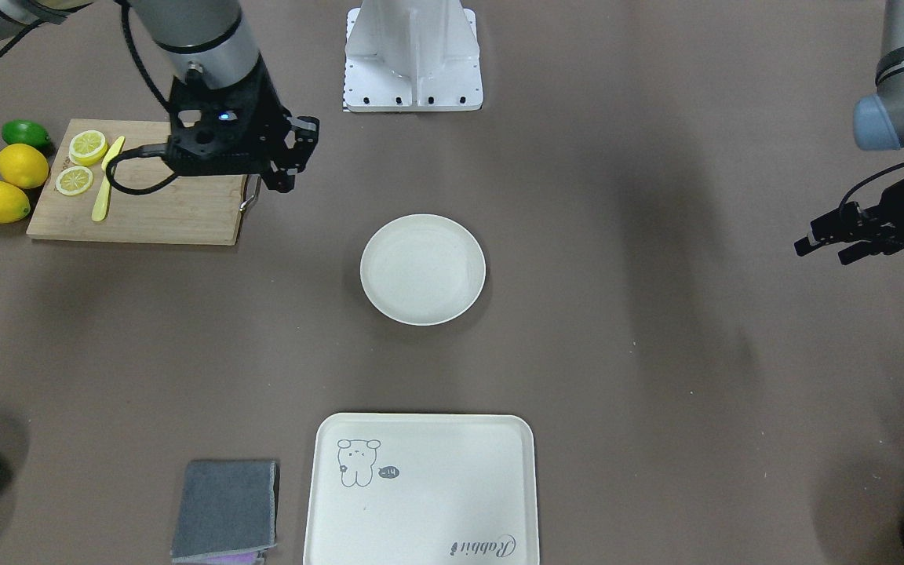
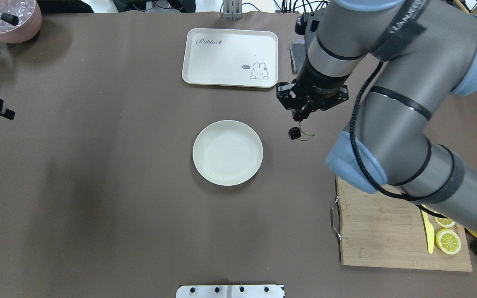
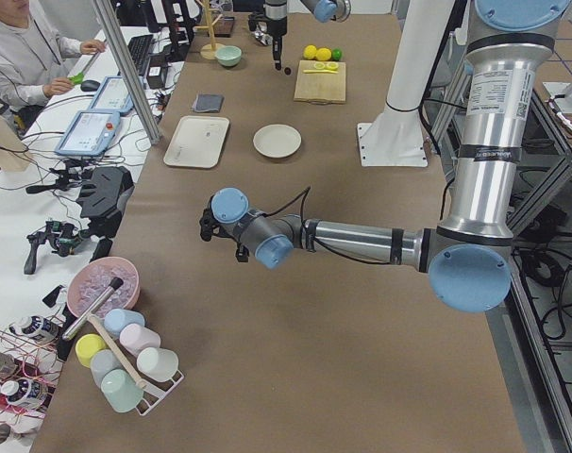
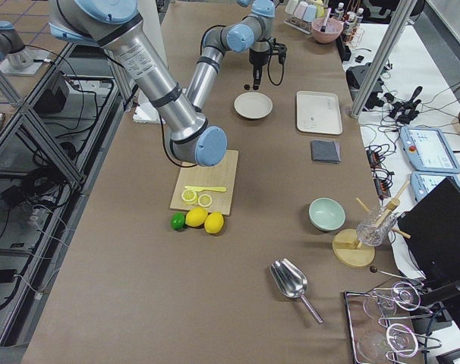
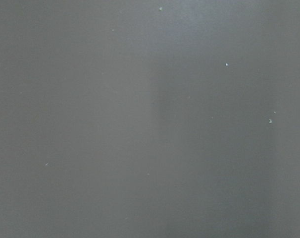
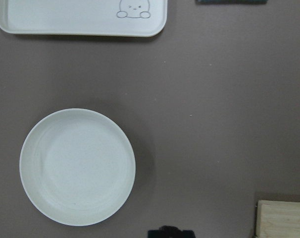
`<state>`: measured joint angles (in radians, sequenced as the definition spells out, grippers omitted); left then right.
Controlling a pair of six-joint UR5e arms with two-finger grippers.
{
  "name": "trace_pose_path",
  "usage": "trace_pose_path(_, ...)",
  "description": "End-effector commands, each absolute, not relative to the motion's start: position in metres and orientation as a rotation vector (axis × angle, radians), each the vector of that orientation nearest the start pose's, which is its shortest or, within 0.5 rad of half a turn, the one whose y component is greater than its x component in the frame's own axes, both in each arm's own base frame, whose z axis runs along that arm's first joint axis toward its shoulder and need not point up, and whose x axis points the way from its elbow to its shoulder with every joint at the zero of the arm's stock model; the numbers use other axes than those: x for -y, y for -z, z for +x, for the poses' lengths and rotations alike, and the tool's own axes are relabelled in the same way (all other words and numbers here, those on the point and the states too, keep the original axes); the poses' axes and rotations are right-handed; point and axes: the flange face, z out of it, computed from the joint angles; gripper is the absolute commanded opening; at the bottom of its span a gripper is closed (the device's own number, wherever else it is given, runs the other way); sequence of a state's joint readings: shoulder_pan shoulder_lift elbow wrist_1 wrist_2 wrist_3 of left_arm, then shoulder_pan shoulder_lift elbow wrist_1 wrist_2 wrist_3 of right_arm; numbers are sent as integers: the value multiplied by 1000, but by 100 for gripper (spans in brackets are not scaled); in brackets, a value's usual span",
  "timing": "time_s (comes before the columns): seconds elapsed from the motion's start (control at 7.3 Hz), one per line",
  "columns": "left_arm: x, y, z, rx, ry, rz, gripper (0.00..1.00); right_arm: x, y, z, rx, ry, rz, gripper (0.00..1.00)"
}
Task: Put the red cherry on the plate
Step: 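Carry the cherries with the right gripper over the white plate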
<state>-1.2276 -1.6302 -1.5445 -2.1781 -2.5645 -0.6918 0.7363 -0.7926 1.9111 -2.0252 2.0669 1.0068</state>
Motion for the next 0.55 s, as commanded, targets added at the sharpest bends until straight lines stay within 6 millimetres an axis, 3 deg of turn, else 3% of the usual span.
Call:
trace_pose_path(0.0, 499, -567, 123, -1110, 7, 25, 97, 446, -91, -475, 729, 70, 59, 0)
trace_pose_path(0.27, 483, -576, 117, -1104, 16, 10, 97, 446, -92, -539, 702, 81, 45, 0)
trace_pose_path(0.41, 481, -579, 117, -1102, 19, 5, 97, 453, -118, -580, 715, 61, 29, 0)
